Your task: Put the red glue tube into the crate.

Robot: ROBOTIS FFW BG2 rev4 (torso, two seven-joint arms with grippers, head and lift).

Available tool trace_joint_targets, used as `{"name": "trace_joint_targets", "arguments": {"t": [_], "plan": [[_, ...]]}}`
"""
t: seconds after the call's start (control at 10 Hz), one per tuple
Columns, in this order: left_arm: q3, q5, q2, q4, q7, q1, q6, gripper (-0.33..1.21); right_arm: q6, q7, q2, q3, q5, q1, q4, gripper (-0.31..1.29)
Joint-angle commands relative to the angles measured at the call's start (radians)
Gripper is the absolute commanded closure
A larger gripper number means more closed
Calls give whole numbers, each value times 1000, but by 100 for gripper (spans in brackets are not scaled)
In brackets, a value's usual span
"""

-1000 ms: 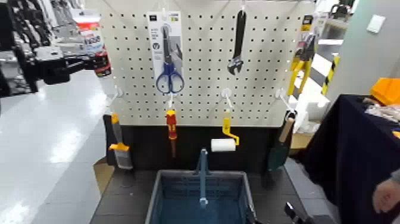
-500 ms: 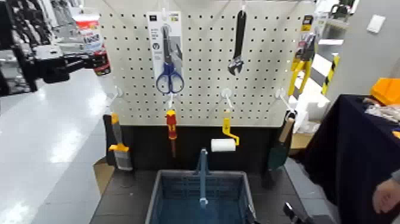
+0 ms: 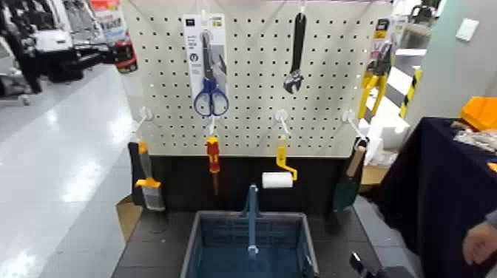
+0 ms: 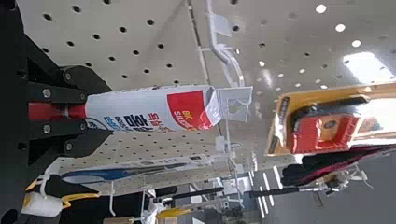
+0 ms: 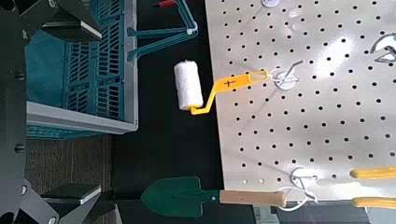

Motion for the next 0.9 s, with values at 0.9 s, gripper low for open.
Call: {"name": "trace_joint_targets", "arguments": {"t": [0.9], "plan": [[-12, 49, -13, -134, 14, 18, 30, 118, 7, 3, -2, -1, 0, 0, -2, 16]]}}
